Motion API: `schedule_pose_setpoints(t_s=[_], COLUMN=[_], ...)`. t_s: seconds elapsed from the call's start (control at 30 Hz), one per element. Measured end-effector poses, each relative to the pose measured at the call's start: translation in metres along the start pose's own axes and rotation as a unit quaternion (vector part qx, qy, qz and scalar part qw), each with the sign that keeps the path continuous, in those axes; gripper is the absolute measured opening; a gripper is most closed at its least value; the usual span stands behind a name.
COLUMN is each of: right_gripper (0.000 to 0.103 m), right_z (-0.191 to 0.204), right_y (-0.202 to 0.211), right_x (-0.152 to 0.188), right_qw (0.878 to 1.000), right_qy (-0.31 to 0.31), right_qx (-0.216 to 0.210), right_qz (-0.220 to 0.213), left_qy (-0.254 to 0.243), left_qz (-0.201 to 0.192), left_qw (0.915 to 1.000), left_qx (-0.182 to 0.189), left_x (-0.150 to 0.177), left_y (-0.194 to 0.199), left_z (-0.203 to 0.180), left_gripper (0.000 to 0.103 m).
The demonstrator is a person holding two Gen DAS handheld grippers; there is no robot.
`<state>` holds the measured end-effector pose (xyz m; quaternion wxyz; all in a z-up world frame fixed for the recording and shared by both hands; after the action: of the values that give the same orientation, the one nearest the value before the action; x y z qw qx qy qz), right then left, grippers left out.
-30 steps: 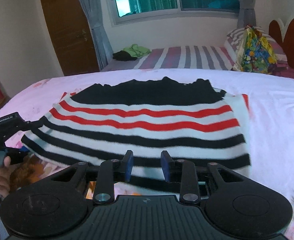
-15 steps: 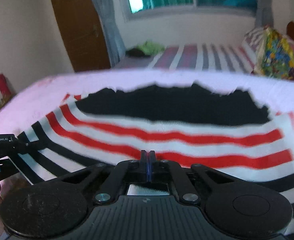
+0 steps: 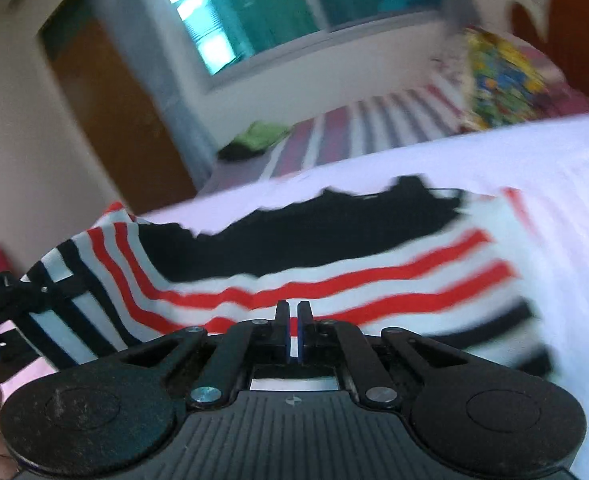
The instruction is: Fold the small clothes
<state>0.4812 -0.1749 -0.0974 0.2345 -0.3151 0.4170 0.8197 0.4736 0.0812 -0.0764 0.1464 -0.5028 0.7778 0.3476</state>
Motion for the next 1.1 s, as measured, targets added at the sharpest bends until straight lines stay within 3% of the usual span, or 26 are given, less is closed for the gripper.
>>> schedule_pose_setpoints(t_s=[0.17,0.23,0.3,0.37,0.4,0.47,0.5,0.53,0.57,0.67,0.73,0.77,0.83,0.9,1.0,1.1], right_gripper=[0.001,0.001,0.001,0.002,0.002,0.004,0.029,0.07,0.075,0.074,0.074,0.074,0.074,0.074,0.068,0.053], right_z=[-0.053,-0.073,-0.089,-0.098,-0.101,-0.11,-0.115,-0.117,-0.115,-0.097,-0.088,-0.085,-0.081,-0.08,-0.081,-0.084], right_y=[0.049,0.071,0.089,0.103,0.107,0.115,0.119,0.123,0.129,0.127,0.121,0.114,0.098,0.085,0.071,0.054], right_x=[-0.015,-0.019,-0.022,-0.021,-0.02,-0.021,-0.022,-0.025,-0.028,-0.035,-0.036,-0.034,-0.027,-0.02,-0.012,-0.009], right_qw=[0.998,0.996,0.995,0.994,0.993,0.99,0.988,0.986,0.986,0.99,0.991,0.991,0.988,0.985,0.981,0.981], right_qy=[-0.057,-0.075,-0.084,-0.096,-0.103,-0.123,-0.138,-0.146,-0.144,-0.131,-0.124,-0.127,-0.147,-0.168,-0.186,-0.18], right_qx=[0.024,0.036,0.044,0.049,0.049,0.057,0.058,0.057,0.048,0.007,-0.009,-0.015,-0.033,-0.038,-0.031,-0.024], right_qz=[-0.024,-0.035,-0.036,-0.034,-0.034,-0.037,-0.042,-0.051,-0.063,-0.06,-0.054,-0.043,-0.017,0.01,0.046,0.074], left_qy=[-0.105,-0.136,-0.167,-0.211,-0.244,-0.286,-0.276,-0.255,-0.241,-0.215,-0.197,-0.189,-0.184,-0.19,-0.185,-0.169], left_qz=[0.074,0.121,0.178,0.238,0.24,0.232,0.235,0.231,0.223,0.158,0.104,0.099,0.117,0.126,0.14,0.141], left_qw=[0.9915,0.9831,0.9695,0.948,0.9396,0.9296,0.9308,0.9361,0.9406,0.961,0.9748,0.9768,0.9739,0.9699,0.9684,0.9717], left_qx=[0.021,0.019,0.015,0.004,-0.009,0.012,0.043,0.073,0.088,0.071,0.02,-0.007,-0.063,-0.085,-0.09,-0.085], left_x=[0.054,0.088,0.13,0.175,0.188,0.199,0.198,0.191,0.184,0.133,0.091,0.077,0.064,0.064,0.07,0.074], left_y=[-0.047,-0.073,-0.1,-0.121,-0.124,-0.112,-0.101,-0.086,-0.074,-0.047,-0.036,-0.036,-0.048,-0.056,-0.066,-0.064], left_z=[-0.081,-0.101,-0.115,-0.123,-0.127,-0.146,-0.155,-0.161,-0.163,-0.138,-0.102,-0.083,-0.051,-0.033,-0.022,-0.013], left_gripper=[0.015,0.015,0.017,0.028,0.033,0.071,0.07,0.07,0.069,0.069,0.069,0.069,0.067,0.067,0.069,0.071])
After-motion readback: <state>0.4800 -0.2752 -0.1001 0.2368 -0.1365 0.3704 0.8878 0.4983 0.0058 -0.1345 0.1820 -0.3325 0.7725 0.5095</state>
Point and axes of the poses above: each gripper's, at about its wrist camera, not at the fingertips, and y roughly against the way its jaws point, z to its left, x to its underside, the point moved 9 cm from there along -y, roughly the way its jaws point, and after that the axes turned 2 degrees about y, right-handed, at the moved point
